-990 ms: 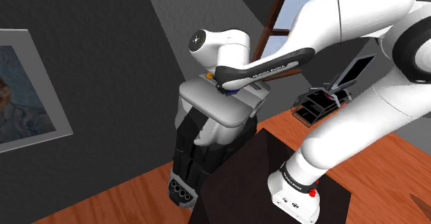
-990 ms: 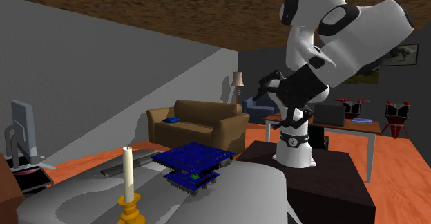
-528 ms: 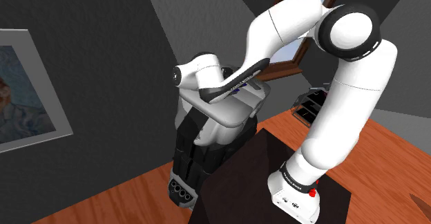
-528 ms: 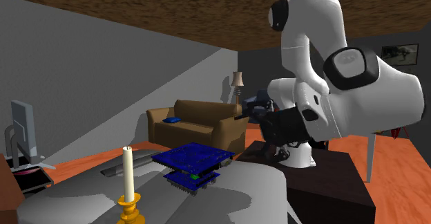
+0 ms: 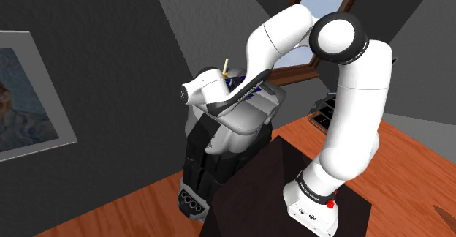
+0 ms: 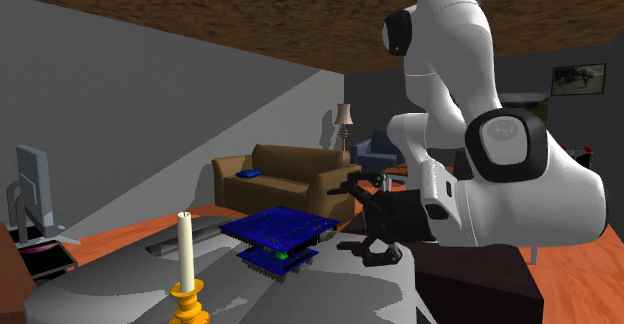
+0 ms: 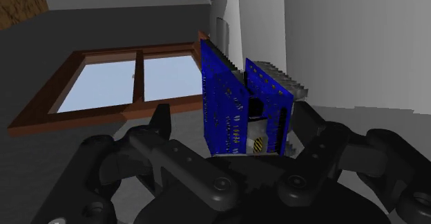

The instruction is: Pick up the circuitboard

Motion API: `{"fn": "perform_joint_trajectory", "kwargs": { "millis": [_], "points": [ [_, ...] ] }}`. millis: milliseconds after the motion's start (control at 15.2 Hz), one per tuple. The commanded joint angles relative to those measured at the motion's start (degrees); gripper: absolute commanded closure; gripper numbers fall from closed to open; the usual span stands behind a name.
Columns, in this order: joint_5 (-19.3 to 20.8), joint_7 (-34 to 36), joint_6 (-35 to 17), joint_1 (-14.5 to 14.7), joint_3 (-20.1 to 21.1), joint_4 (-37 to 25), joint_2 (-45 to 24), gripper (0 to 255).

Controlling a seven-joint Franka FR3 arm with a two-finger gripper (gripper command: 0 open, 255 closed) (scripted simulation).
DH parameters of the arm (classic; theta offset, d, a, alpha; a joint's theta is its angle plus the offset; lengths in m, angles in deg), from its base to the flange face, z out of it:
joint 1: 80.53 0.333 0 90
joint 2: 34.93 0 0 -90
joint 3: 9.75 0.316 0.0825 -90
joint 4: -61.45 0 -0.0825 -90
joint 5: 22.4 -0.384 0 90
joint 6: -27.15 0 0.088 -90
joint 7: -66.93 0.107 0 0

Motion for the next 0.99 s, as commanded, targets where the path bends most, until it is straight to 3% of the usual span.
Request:
{"fn": "perform_joint_trajectory", "kwargs": {
  "millis": [0,132,198,924],
  "points": [
    [0.48,1.40,-0.09,0.31,-0.34,-0.58,-2.04,0],
    [0.47,1.41,-0.10,0.32,-0.35,-0.57,-2.04,0],
    [0.56,1.32,-0.10,0.30,-0.40,-0.73,-2.13,255],
    [0.15,0.43,0.04,0.13,-0.09,-0.24,-0.65,255]
  ]
}}
